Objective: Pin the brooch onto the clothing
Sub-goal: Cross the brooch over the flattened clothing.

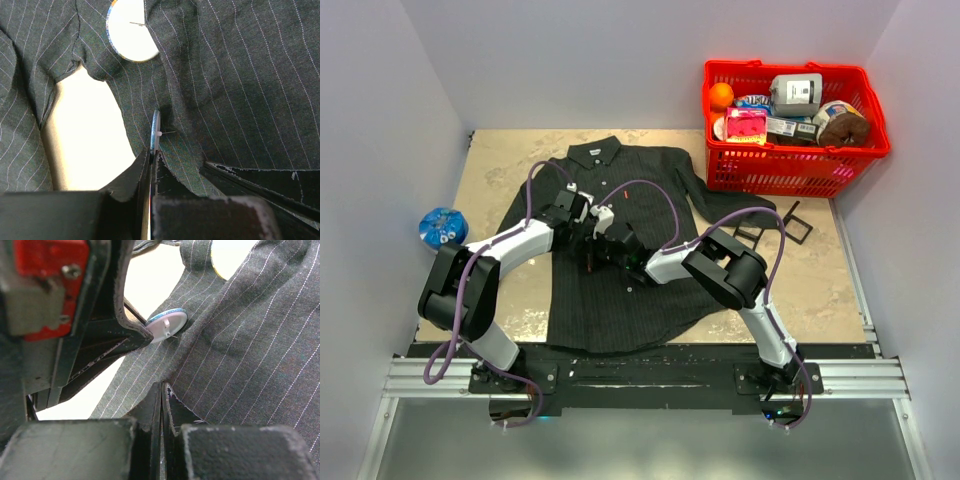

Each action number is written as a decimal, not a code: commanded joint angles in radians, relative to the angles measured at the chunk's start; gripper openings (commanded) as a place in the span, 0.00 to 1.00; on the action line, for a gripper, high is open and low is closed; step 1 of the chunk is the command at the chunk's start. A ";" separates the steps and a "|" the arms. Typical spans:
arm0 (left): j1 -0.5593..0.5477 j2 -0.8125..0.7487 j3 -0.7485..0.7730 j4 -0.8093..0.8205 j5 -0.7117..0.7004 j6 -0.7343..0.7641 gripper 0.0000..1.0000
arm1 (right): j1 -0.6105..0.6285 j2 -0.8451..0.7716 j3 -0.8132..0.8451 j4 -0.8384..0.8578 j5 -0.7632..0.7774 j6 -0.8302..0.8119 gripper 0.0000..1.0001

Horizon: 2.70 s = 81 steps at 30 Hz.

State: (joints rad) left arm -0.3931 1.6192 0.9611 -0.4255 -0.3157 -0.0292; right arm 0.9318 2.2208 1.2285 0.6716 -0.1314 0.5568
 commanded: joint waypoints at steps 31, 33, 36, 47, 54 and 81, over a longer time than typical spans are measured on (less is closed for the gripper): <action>0.042 -0.087 -0.004 0.119 0.231 -0.003 0.00 | 0.001 0.037 0.035 0.120 -0.096 -0.011 0.00; 0.053 -0.094 -0.007 0.123 0.245 -0.006 0.00 | 0.001 0.043 0.035 0.115 -0.097 -0.006 0.00; 0.063 -0.104 -0.010 0.132 0.274 -0.011 0.00 | 0.001 0.051 0.042 0.115 -0.105 -0.001 0.00; 0.099 -0.120 -0.035 0.189 0.470 -0.001 0.00 | -0.004 0.054 0.039 0.132 -0.132 0.002 0.00; 0.138 -0.157 -0.055 0.221 0.521 -0.017 0.00 | -0.014 0.066 0.032 0.149 -0.155 0.023 0.00; 0.237 -0.156 -0.073 0.246 0.668 -0.026 0.00 | -0.177 -0.291 -0.208 0.098 -0.258 -0.084 0.61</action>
State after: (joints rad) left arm -0.1646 1.4826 0.8841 -0.2314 0.2852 -0.0669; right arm 0.8310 2.0125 1.0569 0.7517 -0.3157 0.5163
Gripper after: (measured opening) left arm 0.030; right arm 0.579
